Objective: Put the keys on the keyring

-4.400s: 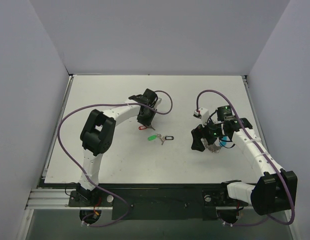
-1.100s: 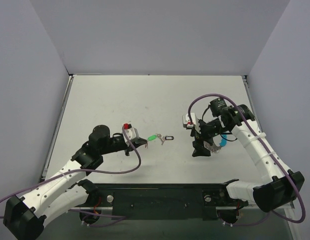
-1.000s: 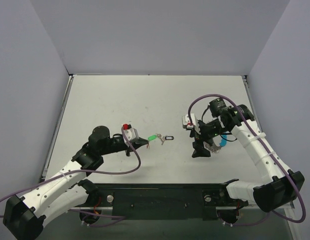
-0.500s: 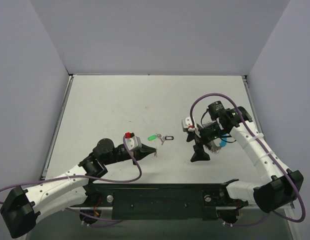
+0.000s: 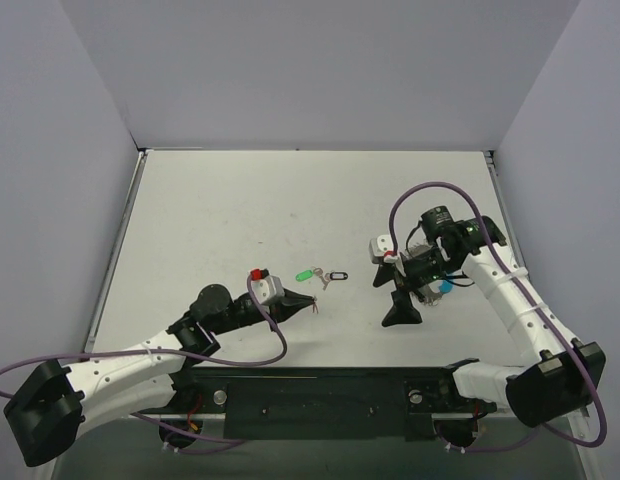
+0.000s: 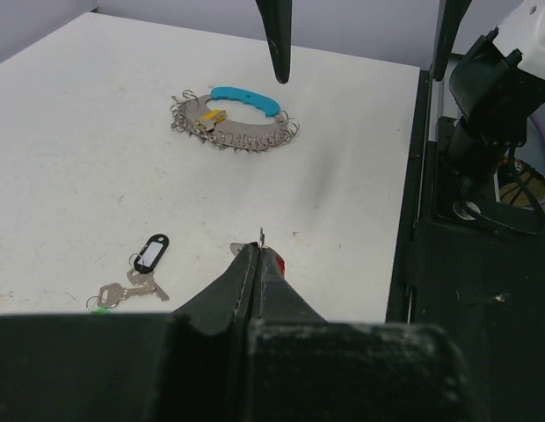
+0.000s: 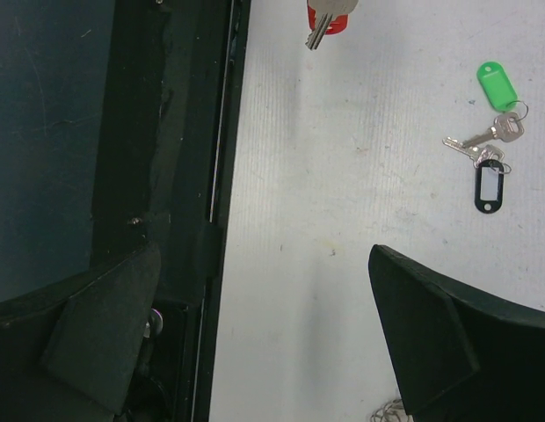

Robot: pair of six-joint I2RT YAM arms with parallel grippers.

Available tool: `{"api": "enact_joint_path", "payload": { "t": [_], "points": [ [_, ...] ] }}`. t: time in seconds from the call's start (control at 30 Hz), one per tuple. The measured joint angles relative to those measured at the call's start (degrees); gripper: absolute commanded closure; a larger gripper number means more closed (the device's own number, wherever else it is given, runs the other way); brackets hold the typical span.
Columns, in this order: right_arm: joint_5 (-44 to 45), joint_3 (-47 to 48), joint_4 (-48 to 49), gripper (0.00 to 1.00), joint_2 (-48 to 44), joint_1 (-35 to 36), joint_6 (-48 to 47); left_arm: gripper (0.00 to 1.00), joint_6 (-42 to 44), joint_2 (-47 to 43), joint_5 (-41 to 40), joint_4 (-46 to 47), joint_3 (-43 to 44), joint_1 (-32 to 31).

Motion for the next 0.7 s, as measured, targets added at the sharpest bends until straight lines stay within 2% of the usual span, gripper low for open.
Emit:
{"api": "enact_joint_path", "payload": {
  "t": [0.3, 0.53, 0.7],
  "points": [
    [0.39, 3.61, -4.61, 0.16, 6.80, 4.92, -6.82, 1.00, -0.20, 2.10, -0.15, 3.72, -1.20, -0.07],
    [2.29, 10.54, -6.38, 0.42, 11.02, 11.80, -10.25, 1.00, -0.11, 2.73, 0.17, 6.36, -1.73, -0.07],
    [2.89, 15.52, -6.51, 0.53, 15.28, 15.15, -9.62, 1.00, -0.17, 3.17, 0.52, 7.32, -1.95, -0.28]
  ]
}}
